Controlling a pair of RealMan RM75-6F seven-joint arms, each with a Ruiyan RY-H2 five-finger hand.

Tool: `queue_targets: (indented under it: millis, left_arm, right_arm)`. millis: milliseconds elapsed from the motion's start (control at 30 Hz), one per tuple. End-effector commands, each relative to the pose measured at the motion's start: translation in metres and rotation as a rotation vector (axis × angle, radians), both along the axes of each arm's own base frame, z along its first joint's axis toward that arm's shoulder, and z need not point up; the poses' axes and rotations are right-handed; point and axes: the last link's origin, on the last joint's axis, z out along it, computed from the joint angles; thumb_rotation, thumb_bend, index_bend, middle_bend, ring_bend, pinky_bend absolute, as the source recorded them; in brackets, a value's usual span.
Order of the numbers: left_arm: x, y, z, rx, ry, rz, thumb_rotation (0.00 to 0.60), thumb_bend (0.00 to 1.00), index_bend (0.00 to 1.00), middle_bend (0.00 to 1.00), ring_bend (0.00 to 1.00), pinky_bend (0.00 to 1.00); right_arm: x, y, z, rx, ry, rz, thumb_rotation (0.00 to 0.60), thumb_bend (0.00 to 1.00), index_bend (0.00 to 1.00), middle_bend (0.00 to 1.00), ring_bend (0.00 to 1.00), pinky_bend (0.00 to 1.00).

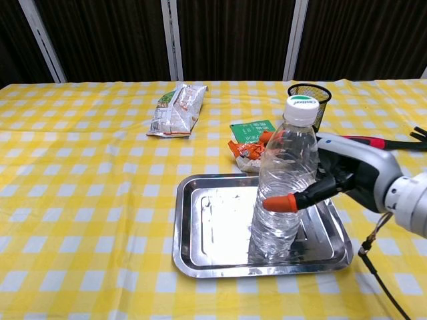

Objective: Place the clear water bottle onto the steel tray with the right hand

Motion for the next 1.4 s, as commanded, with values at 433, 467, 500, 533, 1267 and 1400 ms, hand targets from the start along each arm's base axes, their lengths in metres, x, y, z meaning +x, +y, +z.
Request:
queue_targets:
  millis: [433, 467, 500, 533, 1267, 1400]
  left_arm:
    - [0.000, -0.002, 0.004, 0.017, -0.010, 0.004, 0.600, 0.18, 0.04, 0.00, 0.00, 0.00]
    - [0.000, -0.001, 0.004, 0.019, -0.010, 0.005, 0.600, 0.18, 0.04, 0.00, 0.00, 0.00]
    - [-0.001, -0.002, 0.004, 0.021, -0.011, 0.006, 0.600, 0.18, 0.04, 0.00, 0.00, 0.00]
    - [-0.001, -0.001, 0.005, 0.022, -0.011, 0.007, 0.600, 0.18, 0.04, 0.00, 0.00, 0.00]
    - [-0.003, 0.000, 0.001, 0.019, 0.012, 0.020, 0.600, 0.18, 0.04, 0.00, 0.00, 0.00]
    - [-0.004, 0.002, -0.002, 0.007, 0.022, 0.021, 0.600, 0.18, 0.04, 0.00, 0.00, 0.00]
  right_arm:
    - [-0.073, 0.042, 0.085, 0.075, 0.217, 0.039, 0.600, 0.06, 0.12, 0.06, 0.00, 0.00]
    - [-0.077, 0.043, 0.090, 0.072, 0.237, 0.046, 0.600, 0.06, 0.12, 0.06, 0.00, 0.00]
    - [-0.084, 0.045, 0.097, 0.064, 0.277, 0.060, 0.600, 0.06, 0.12, 0.06, 0.00, 0.00]
    - [-0.091, 0.047, 0.103, 0.058, 0.320, 0.071, 0.600, 0.07, 0.12, 0.06, 0.00, 0.00]
    - [-0.199, 0.056, 0.154, -0.631, 1.125, -0.032, 0.600, 0.14, 0.15, 0.07, 0.00, 0.00]
    - [-0.197, 0.057, 0.155, -0.648, 1.115, -0.036, 0.600, 0.14, 0.15, 0.07, 0.00, 0.00]
